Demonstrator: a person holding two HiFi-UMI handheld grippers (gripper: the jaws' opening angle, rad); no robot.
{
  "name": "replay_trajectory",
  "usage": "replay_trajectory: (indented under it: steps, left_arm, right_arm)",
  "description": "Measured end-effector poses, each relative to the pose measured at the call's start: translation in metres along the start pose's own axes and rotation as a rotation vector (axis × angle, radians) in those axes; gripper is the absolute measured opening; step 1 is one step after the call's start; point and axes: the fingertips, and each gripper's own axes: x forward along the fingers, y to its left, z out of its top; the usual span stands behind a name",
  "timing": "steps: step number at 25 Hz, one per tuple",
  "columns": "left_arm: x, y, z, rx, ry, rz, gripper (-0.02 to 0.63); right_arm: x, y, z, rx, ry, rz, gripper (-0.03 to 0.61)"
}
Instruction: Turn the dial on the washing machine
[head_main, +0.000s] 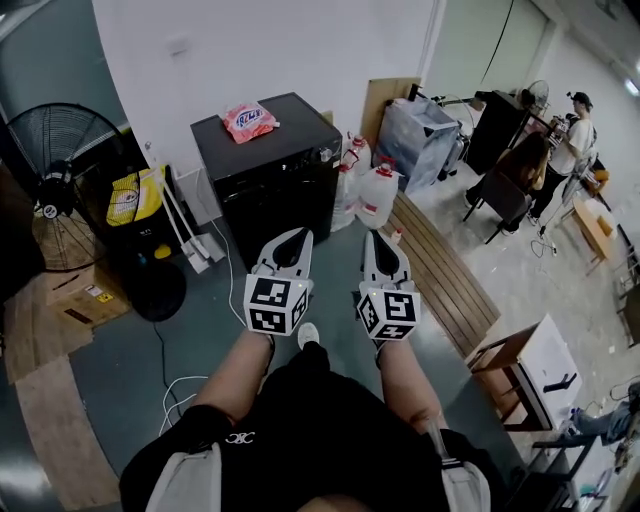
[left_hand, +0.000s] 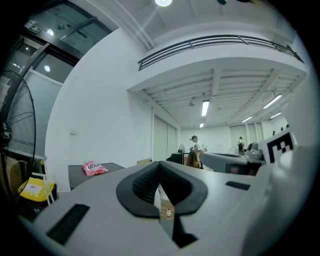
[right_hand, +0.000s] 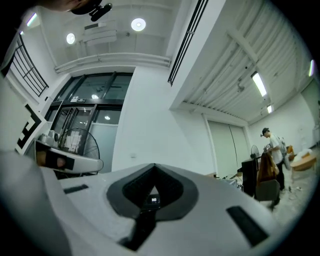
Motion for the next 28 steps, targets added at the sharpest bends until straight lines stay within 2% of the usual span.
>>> replay_trajectory:
  steps: [7, 20, 28]
  left_arm:
    - [0.089, 0.038, -0.004, -0.001, 0.016, 0.001, -0.005]
    - [0.268, 0.135, -0.004, -0.037, 0.06, 0.015, -0.005]
    - [0.334, 0.176, -0.026, -0.061, 0.125, 0.048, -0.005]
  right_arm:
    - [0.084, -0.038, -0.021, 0.009, 0.019, 0.002, 0.0]
    - [0.278, -0.095, -0.061, 0.018, 0.088, 0.049, 0.0]
    - [0.351, -0.135, -0.088, 0.054, 0.127, 0.032, 0.0]
